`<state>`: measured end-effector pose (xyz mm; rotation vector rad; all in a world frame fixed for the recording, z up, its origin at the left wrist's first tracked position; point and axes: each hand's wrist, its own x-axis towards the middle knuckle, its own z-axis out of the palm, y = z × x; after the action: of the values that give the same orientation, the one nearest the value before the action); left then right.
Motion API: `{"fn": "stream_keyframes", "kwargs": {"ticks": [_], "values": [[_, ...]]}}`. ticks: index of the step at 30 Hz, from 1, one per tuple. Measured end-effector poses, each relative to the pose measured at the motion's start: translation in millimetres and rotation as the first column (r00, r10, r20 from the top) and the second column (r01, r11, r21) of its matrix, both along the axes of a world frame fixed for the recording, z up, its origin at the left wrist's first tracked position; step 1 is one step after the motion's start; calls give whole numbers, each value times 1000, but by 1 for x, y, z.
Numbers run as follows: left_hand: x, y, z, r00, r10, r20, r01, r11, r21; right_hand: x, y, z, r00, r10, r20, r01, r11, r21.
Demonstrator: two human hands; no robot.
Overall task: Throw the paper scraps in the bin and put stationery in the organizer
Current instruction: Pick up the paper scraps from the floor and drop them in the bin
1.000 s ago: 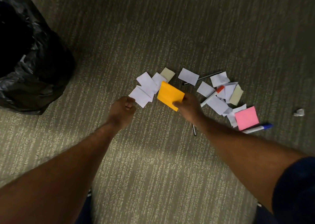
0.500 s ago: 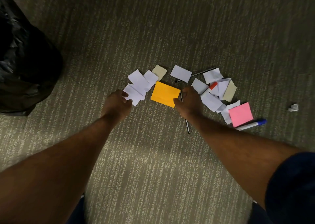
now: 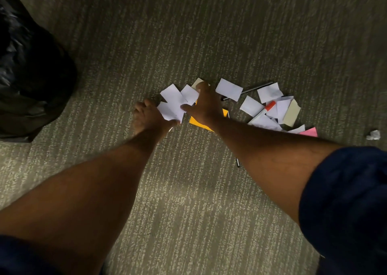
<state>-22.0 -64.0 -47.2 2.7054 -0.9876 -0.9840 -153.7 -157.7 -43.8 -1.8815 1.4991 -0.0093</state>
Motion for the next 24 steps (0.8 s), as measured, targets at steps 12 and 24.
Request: {"fn": "stream_keyframes", "kwargs": {"ticks": [12, 24], "values": [[-3, -6, 7, 903, 94, -420, -245, 915, -322, 12, -5, -13, 995, 30, 98, -29, 1000, -11], [-2, -20, 18, 402, 245, -882, -675, 730, -105, 7, 20, -1, 922, -130, 365, 50, 974, 222]]}}
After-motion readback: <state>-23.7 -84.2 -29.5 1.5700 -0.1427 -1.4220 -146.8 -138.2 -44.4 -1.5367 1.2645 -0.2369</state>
